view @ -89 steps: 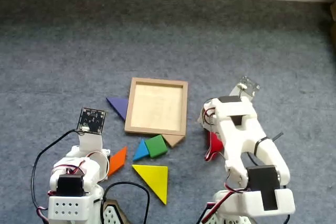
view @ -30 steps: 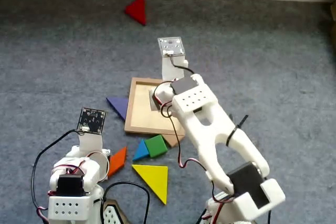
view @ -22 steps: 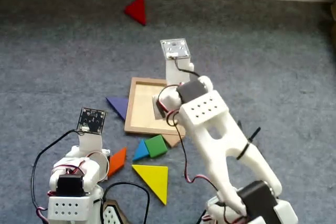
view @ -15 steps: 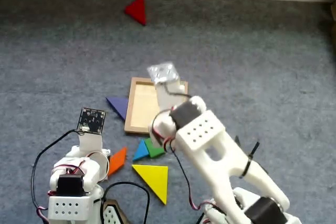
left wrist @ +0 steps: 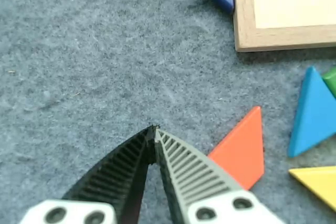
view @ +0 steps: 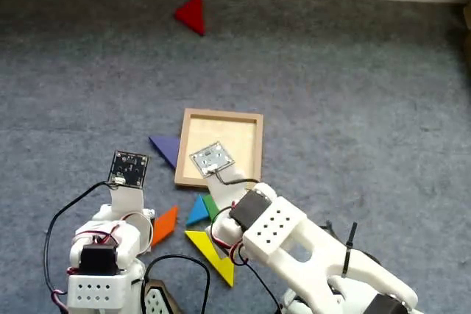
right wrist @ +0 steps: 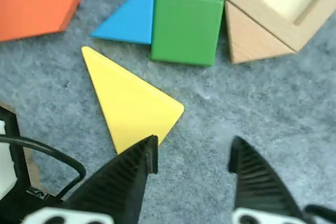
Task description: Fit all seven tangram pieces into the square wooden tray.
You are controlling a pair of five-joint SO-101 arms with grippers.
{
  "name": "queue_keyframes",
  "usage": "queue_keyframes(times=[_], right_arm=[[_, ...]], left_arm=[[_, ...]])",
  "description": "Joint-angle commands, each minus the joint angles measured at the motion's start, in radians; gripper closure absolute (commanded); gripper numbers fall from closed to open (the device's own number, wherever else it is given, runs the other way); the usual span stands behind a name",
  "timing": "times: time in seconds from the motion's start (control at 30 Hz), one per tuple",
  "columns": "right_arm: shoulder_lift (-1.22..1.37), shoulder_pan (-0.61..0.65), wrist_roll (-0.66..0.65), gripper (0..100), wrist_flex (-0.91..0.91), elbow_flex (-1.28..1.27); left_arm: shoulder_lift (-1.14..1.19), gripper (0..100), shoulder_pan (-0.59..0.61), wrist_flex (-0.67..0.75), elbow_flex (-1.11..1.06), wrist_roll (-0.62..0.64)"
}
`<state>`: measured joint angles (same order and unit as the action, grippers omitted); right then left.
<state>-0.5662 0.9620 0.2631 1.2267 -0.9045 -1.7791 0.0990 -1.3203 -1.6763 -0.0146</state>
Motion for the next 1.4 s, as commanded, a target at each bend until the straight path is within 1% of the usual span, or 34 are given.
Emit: queue_keyframes(times=[0.0, 0.07, 0.1, 0.23, 0.43, 0.53, 0.67, 0.87, 1.03, 1.37], right_arm=[[-0.035, 0.050, -0.002, 59.6, -0.019, 0.004], [-0.035, 0.084, 0.005, 54.3, -0.019, 0.004], [-0.033, 0.099, 0.025, 53.2, -0.021, 0.004], [-0.004, 0.153, 0.066, 53.0, -0.022, 0.012], [0.231, 0.189, 0.114, 53.0, -0.119, 0.016], [0.286, 0.223, 0.114, 53.0, -0.128, 0.053], [0.289, 0.245, 0.149, 53.0, -0.125, 0.074], [0.289, 0.251, 0.147, 53.0, -0.125, 0.081], [0.289, 0.291, 0.157, 53.0, -0.120, 0.104], [0.289, 0.292, 0.278, 53.0, -0.137, 0.108]], left_arm=[[-0.041, 99, 0.010, -0.006, -0.019, -0.005], [-0.041, 99, 0.010, -0.006, -0.019, -0.005], [-0.041, 99, 0.010, -0.006, -0.019, -0.005], [-0.041, 99, 0.010, -0.006, -0.019, -0.005], [-0.041, 99, 0.010, -0.006, -0.019, -0.005], [-0.041, 99, 0.010, -0.006, -0.019, -0.005], [-0.041, 99, 0.010, -0.006, -0.019, -0.003], [-0.041, 99, 0.010, -0.006, -0.019, -0.003], [-0.041, 99, 0.010, -0.006, -0.019, -0.003], [-0.041, 99, 0.010, -0.006, -0.019, -0.003]])
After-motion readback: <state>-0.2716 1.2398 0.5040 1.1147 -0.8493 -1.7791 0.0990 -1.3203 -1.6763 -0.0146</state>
